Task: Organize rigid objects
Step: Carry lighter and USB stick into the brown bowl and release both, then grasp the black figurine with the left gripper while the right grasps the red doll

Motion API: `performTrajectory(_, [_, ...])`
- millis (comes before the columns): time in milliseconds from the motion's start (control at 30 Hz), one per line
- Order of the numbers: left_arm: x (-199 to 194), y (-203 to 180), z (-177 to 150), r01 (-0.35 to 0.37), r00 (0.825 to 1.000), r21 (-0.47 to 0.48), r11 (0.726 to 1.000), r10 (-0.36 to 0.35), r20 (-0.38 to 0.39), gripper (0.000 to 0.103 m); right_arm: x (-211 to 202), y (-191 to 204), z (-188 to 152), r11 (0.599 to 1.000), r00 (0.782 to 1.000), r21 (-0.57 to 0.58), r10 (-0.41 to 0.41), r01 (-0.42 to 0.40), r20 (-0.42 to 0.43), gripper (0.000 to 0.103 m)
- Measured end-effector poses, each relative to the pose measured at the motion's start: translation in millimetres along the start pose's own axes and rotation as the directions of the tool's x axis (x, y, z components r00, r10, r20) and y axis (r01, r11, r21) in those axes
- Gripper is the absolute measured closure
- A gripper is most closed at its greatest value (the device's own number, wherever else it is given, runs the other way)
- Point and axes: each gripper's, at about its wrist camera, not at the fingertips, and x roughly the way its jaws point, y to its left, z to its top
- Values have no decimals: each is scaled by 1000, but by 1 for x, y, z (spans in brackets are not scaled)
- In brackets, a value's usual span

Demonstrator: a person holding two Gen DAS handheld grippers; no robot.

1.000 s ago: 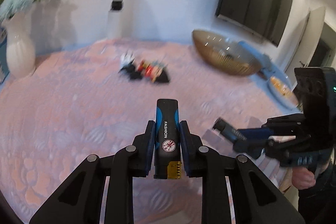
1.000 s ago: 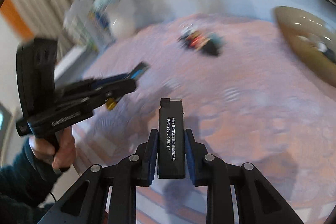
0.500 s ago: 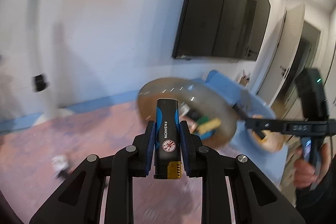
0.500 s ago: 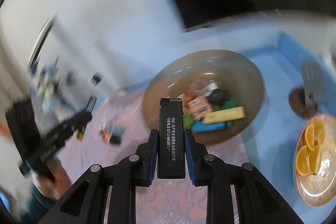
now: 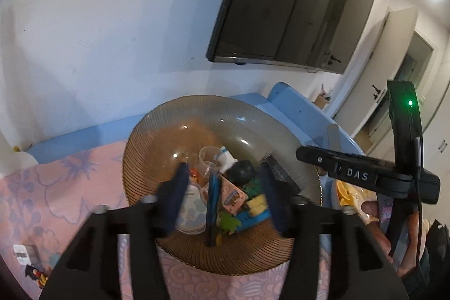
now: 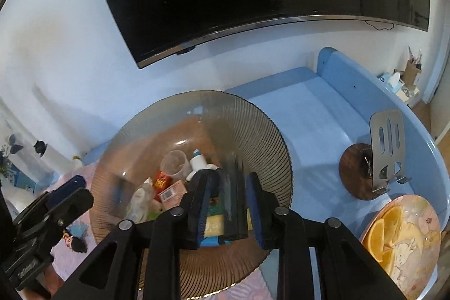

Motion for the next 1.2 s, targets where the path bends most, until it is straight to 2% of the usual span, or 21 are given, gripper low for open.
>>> performTrajectory(67, [-8, 1, -3, 1, 1000, 25, 1000, -1, 16, 48, -1, -1, -3, 1000, 1000, 7, 1, 0, -4, 59])
performTrajectory(167, [-29, 3, -8, -17, 999, 54, 998, 15, 29, 48, -11, 4, -12, 1000, 1000, -4, 6, -6, 6, 59])
performTrajectory(233, [-44, 7, -10, -22, 999, 54, 998, 19, 44, 48, -16, 9, -15, 999, 999, -7, 38, -37, 11, 59])
performTrajectory(367, [-81, 16, -18, -57, 996, 47, 997, 54, 66, 48, -37, 39, -23, 992, 993, -45, 117, -117, 10, 58])
performTrajectory(467, [-125, 27, -37, -88, 991, 26, 996, 85, 107, 48, -56, 74, -37, 978, 984, -118, 175, -173, 9, 54])
performTrajectory(500, [-141, 36, -49, -93, 988, 7, 996, 92, 127, 44, -64, 89, -46, 969, 981, -154, 195, -191, 11, 51])
performTrajectory(533, [-160, 47, -65, -120, 981, -23, 993, 122, 151, 30, -67, 98, -52, 964, 978, -174, 208, -203, 12, 49])
performTrajectory(567, [-170, 54, -74, -144, 975, -41, 989, 149, 163, 23, -71, 108, -60, 956, 974, -195, 225, -219, 10, 49])
performTrajectory(600, [-187, 66, -90, -184, 966, -66, 981, 193, 170, 23, -73, 120, -69, 947, 970, -216, 243, -237, 0, 49])
performTrajectory(667, [-202, 83, -108, -224, 961, -88, 971, 235, 143, 23, -73, 140, -84, 933, 964, -248, 265, -262, -22, 49])
performTrajectory(733, [-215, 102, -133, -277, 949, -116, 954, 291, 119, 23, -66, 159, -100, 921, 960, -271, 275, -278, -51, 49])
performTrajectory(900, [-207, 152, -187, -382, 920, -202, 902, 391, 4, 23, -21, 193, -144, 904, 948, -289, 285, -314, -139, 49])
performTrajectory(1033, [-197, 180, -214, -395, 917, -261, 881, 396, -53, 23, 16, 208, -177, 894, 939, -305, 276, -329, -203, 49])
performTrajectory(1100, [-199, 188, -217, -383, 922, -294, 875, 380, -72, 23, 27, 211, -188, 889, 938, -314, 275, -332, -212, 49])
performTrajectory(1133, [-201, 190, -216, -363, 929, -304, 881, 365, -51, 23, 31, 212, -193, 887, 939, -323, 272, -329, -210, 49])
performTrajectory(1200, [-202, 189, -219, -354, 931, -315, 881, 363, -30, 23, 31, 214, -197, 887, 947, -341, 260, -312, -191, 49])
